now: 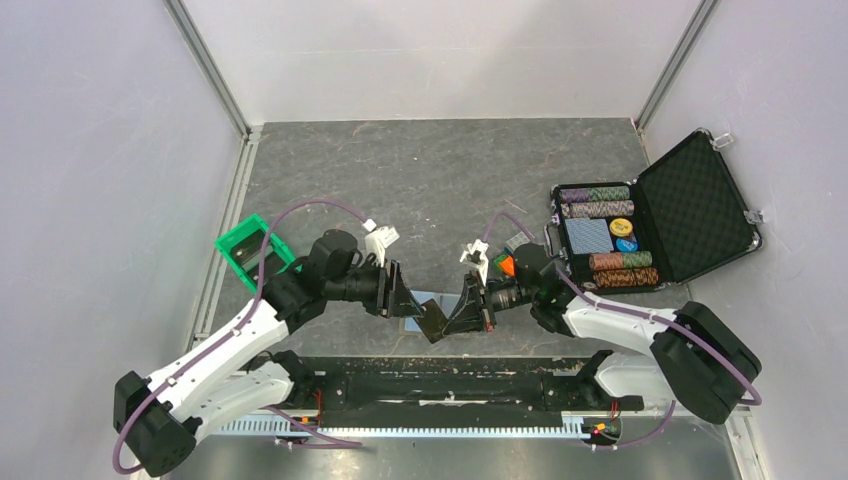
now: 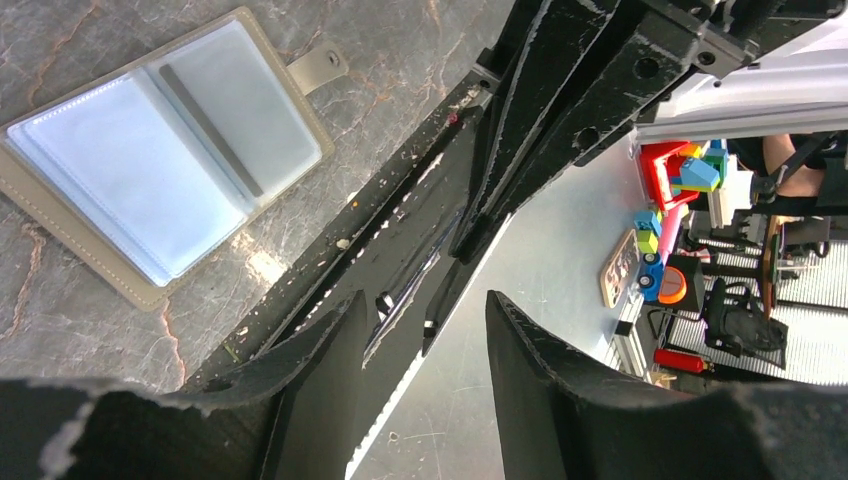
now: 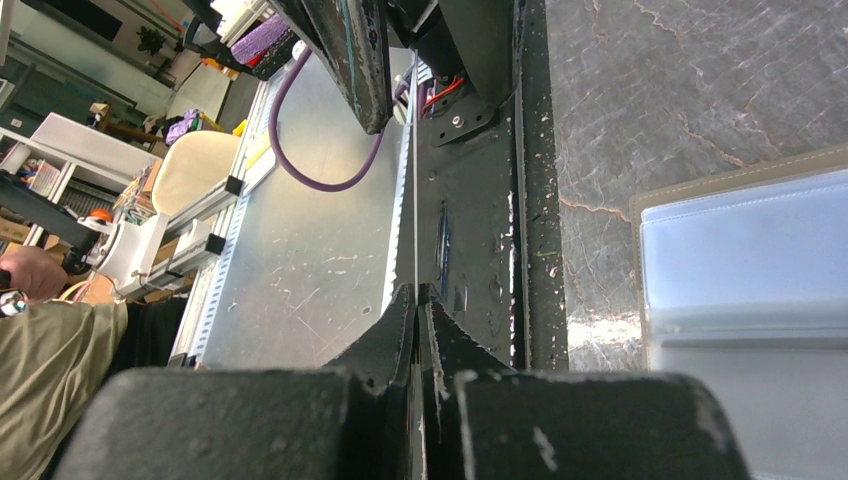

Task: Take the credit cards out of the card holder
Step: Place the credit card in the storage box.

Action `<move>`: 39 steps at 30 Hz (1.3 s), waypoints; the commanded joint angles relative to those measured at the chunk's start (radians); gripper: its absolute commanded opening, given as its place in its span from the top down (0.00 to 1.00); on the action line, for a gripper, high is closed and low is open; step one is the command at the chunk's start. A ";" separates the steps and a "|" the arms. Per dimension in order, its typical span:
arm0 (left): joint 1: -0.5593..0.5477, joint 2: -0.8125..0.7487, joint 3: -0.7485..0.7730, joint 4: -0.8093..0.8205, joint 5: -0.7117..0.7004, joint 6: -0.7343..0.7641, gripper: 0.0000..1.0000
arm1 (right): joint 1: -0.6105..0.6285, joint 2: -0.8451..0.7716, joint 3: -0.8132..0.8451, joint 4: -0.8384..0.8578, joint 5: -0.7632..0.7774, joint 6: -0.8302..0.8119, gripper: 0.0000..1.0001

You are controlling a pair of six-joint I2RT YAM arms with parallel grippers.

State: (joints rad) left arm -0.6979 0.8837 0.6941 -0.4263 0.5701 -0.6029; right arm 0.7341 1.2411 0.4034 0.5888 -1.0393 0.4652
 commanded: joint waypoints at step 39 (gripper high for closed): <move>0.021 0.056 0.083 0.008 -0.033 0.081 0.98 | -0.017 -0.083 0.032 -0.155 0.196 -0.060 0.32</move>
State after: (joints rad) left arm -0.6956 0.9585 0.7177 -0.4034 0.6151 -0.5583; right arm 0.7345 1.2346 0.4023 0.4652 -0.9539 0.4252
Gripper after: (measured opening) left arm 0.032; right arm 0.599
